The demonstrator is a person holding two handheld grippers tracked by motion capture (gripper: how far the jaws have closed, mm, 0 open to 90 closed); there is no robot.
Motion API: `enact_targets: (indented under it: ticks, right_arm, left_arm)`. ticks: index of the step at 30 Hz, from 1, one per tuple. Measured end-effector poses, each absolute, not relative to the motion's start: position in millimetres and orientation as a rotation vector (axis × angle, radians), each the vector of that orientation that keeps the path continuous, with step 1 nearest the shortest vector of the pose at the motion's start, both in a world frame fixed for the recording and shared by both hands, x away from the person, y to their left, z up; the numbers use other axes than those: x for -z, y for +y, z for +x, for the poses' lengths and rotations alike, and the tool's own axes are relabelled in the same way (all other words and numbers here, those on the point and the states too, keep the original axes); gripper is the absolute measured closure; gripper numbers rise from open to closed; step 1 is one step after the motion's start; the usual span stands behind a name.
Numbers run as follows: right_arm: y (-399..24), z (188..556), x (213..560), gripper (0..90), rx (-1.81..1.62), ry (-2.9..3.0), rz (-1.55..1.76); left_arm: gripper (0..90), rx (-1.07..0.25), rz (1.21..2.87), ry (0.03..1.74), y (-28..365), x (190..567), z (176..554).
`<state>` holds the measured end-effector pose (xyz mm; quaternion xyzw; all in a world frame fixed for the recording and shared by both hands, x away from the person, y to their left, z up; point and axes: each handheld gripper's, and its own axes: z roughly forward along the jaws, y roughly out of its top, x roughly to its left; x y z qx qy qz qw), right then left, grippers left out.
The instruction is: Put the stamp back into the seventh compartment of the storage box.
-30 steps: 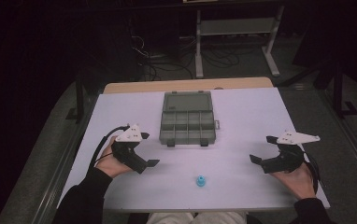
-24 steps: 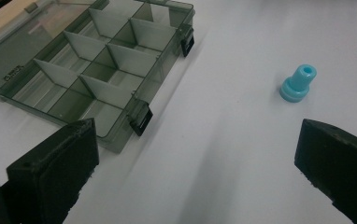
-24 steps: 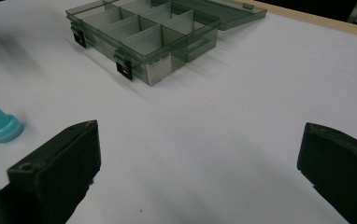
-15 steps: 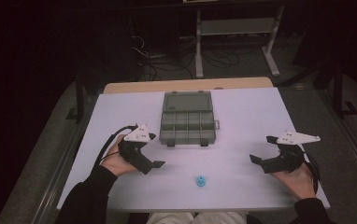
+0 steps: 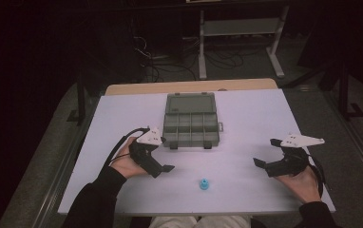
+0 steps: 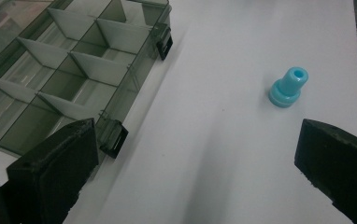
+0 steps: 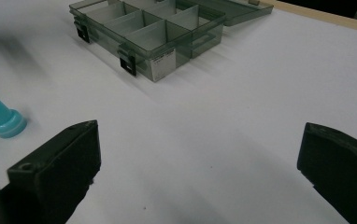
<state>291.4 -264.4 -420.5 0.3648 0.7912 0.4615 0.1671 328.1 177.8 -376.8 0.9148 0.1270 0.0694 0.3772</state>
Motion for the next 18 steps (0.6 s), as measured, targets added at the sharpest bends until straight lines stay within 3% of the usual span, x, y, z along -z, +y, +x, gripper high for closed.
enact_targets:
  ticks: [18]
  right_arm:
    - [-262.7,291.7,421.9,0.0,-1.307,2.273,1.031]
  left_arm:
    - [0.0,-0.135,2.387,0.258,161.1,381.7,323.7]
